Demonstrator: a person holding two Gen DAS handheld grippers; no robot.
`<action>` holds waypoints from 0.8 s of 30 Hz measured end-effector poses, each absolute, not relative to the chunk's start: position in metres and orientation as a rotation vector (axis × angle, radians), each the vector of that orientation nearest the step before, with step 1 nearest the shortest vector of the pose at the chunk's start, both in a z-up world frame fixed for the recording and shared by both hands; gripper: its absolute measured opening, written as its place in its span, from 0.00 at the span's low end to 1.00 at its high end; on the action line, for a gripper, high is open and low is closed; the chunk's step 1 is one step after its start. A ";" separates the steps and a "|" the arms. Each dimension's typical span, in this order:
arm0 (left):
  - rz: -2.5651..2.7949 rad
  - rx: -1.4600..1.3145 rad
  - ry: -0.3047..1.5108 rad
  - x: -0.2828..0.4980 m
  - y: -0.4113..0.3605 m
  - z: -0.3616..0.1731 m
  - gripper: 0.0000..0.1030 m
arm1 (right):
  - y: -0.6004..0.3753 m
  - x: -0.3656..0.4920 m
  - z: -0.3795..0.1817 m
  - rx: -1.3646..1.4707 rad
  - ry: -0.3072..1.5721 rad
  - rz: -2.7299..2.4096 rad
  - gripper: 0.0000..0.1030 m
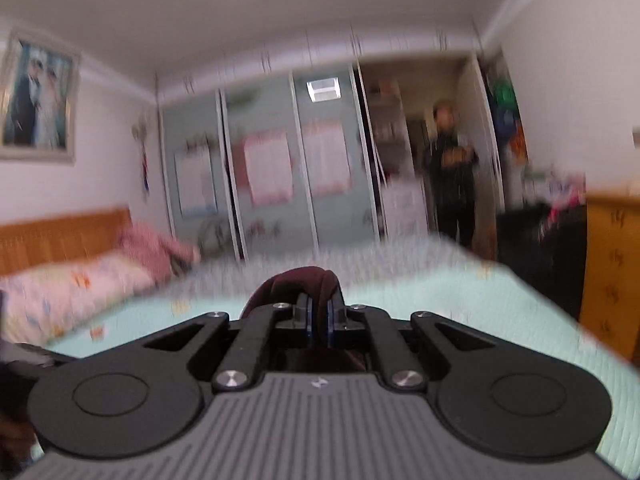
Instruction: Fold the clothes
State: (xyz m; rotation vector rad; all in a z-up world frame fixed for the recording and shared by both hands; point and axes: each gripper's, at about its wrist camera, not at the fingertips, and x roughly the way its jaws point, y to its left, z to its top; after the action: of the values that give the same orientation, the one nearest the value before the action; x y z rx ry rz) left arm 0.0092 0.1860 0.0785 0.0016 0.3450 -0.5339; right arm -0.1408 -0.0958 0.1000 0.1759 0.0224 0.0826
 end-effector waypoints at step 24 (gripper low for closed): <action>-0.456 0.185 -0.093 0.079 0.093 0.320 0.12 | -0.141 -0.037 0.240 0.249 -0.297 0.040 0.10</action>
State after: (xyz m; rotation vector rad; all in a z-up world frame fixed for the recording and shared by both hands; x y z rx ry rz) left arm 0.0795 0.0934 0.3204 0.1848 -0.0933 -0.4563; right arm -0.0375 -0.1409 0.2397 0.2491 -0.2967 0.0395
